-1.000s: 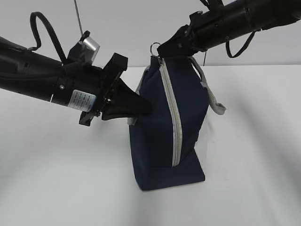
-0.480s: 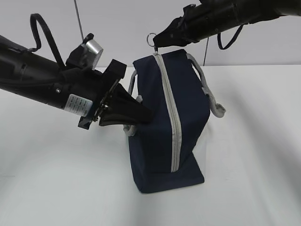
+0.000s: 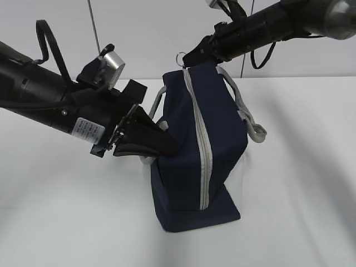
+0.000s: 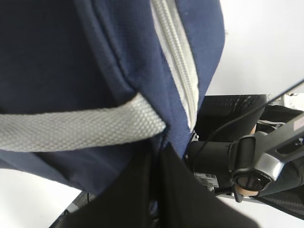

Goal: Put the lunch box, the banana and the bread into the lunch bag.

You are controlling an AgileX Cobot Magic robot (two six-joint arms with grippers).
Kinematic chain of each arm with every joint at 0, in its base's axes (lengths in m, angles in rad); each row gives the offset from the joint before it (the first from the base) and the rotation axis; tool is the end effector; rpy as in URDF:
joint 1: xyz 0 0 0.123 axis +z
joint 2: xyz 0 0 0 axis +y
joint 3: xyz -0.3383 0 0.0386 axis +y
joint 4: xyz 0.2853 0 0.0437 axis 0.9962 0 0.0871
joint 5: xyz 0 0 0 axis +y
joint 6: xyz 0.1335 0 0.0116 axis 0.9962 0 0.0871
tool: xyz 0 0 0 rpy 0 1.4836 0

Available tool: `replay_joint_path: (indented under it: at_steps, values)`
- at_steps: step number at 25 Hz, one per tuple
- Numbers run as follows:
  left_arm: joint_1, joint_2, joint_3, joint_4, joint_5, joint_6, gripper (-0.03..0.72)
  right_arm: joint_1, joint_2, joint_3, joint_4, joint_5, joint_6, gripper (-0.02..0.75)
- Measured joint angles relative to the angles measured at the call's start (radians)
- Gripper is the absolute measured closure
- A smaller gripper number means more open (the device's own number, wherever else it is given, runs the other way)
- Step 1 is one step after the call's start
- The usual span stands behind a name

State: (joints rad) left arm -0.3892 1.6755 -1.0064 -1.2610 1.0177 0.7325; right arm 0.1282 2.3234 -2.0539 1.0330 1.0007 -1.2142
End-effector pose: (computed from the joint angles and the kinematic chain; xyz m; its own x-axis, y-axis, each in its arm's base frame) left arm 0.2958 -0.2387 0.2450 -0.9372 0.2027 -0.2838 0.3472 0.4642 -0.8148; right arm 0.5893 0.1737 0.2398 -0.4080 -0.3734 -0.8331 -0.8405 0.5099 0.1831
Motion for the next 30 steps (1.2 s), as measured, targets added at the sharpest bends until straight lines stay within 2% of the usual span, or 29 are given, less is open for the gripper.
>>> replay_joint_path:
  at_steps: [12,14,18,20,24,30]
  values:
    - [0.005,0.000,0.000,-0.001,0.003,0.025,0.672,-0.029,0.079,-0.127,-0.012,0.129,0.070,0.754]
    - [0.020,0.000,0.000,-0.026,0.006,0.025,0.600,-0.029,0.079,-0.148,-0.014,0.147,0.070,0.754]
    - [0.095,0.000,-0.011,-0.038,0.059,0.011,0.266,-0.032,0.079,-0.167,-0.014,0.177,0.072,0.754]
    - [0.155,0.000,-0.022,-0.057,0.087,-0.016,0.171,-0.032,0.079,-0.167,-0.016,0.189,0.072,0.754]
    - [0.234,0.000,-0.082,-0.096,0.085,-0.076,0.154,-0.032,0.079,-0.167,-0.046,0.198,0.072,0.754]
    - [0.239,0.047,-0.226,-0.057,-0.029,-0.236,0.189,-0.032,0.079,-0.167,-0.080,0.198,0.072,0.754]
